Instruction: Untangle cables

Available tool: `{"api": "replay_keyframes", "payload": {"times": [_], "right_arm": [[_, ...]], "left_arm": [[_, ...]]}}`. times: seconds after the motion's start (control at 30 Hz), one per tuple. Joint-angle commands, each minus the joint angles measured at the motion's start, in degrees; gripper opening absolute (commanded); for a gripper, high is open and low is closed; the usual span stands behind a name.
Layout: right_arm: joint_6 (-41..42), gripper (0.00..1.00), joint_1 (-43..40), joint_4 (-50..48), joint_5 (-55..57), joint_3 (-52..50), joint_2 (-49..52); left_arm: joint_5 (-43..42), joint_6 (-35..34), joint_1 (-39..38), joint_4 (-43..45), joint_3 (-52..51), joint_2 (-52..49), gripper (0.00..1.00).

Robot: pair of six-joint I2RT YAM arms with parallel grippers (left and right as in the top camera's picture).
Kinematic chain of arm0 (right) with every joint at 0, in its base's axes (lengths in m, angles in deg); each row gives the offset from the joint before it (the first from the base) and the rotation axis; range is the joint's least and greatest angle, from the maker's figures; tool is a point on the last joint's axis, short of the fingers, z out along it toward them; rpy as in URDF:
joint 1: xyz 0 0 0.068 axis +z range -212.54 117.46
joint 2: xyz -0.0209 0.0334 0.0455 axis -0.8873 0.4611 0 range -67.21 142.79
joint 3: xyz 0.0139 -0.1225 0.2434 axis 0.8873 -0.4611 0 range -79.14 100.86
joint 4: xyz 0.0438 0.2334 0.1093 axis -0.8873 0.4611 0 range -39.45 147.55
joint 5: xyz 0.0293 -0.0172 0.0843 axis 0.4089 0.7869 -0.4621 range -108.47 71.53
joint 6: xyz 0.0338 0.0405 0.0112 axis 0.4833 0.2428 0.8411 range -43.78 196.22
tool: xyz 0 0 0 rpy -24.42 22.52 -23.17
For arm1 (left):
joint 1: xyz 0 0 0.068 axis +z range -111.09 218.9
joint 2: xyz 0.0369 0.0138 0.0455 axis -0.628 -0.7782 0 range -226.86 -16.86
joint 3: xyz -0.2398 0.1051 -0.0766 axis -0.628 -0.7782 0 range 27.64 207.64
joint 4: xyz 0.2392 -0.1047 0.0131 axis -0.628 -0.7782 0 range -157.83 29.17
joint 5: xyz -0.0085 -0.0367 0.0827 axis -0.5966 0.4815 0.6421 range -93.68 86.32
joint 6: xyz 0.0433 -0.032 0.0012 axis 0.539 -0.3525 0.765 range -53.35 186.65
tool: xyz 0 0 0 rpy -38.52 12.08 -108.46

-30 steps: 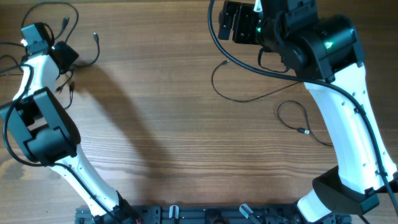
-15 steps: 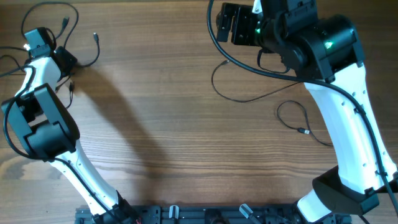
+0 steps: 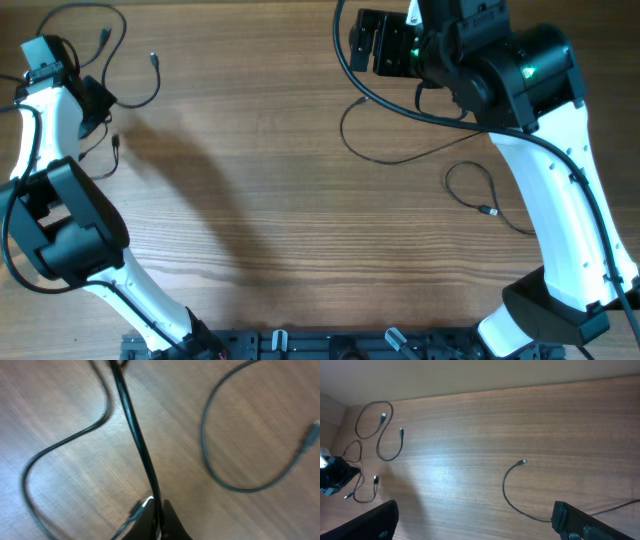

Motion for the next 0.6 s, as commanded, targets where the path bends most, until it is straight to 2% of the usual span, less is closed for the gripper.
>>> {"api": "replay_keyframes", "payload": {"times": [0.0,0.1,0.13,0.23,0.27,0.3,0.47,0.57], "right_arm": [[-0.9,1.00,-0.1,0.2,-0.9,0.7,0.9],[-0.9,1.00,-0.1,0.0,-0.9,0.7,0.9],[-0.9,1.00,-0.1,-0.2,-0.9,0.7,0.9],[-0.9,1.00,-0.1,-0.6,-0.9,0.7,0.9],[-0.9,1.00,-0.1,-0.6,-0.9,0.7,0.9],[-0.9,1.00,-0.1,-0.5,-0.9,0.7,0.9],[-0.9,1.00,-0.1,-0.2,-0.9,0.7,0.9],[-0.9,1.00,-0.1,0.0,-0.9,0.7,0.9]], "left_arm": [[10.3,-0.6,0.7,-3.1,0.2,0.6,0.04],[10.2,-0.6,2.3,-4.8,0.1,0.5,0.05],[8.9,-0.5,2.6,-4.8,0.1,0.4,0.19],[3.7,-0.5,3.1,-5.0,0.1,0.3,0.42],[3.4,-0.5,3.1,-4.9,0.1,0.3,0.69],[3.4,-0.5,3.1,-4.7,0.1,0.3,0.78],[5.9,1.2,4.9,-6.3,0.0,0.2,0.81],[8.5,1.0,8.0,-6.0,-1.3,0.2,0.89]]}}
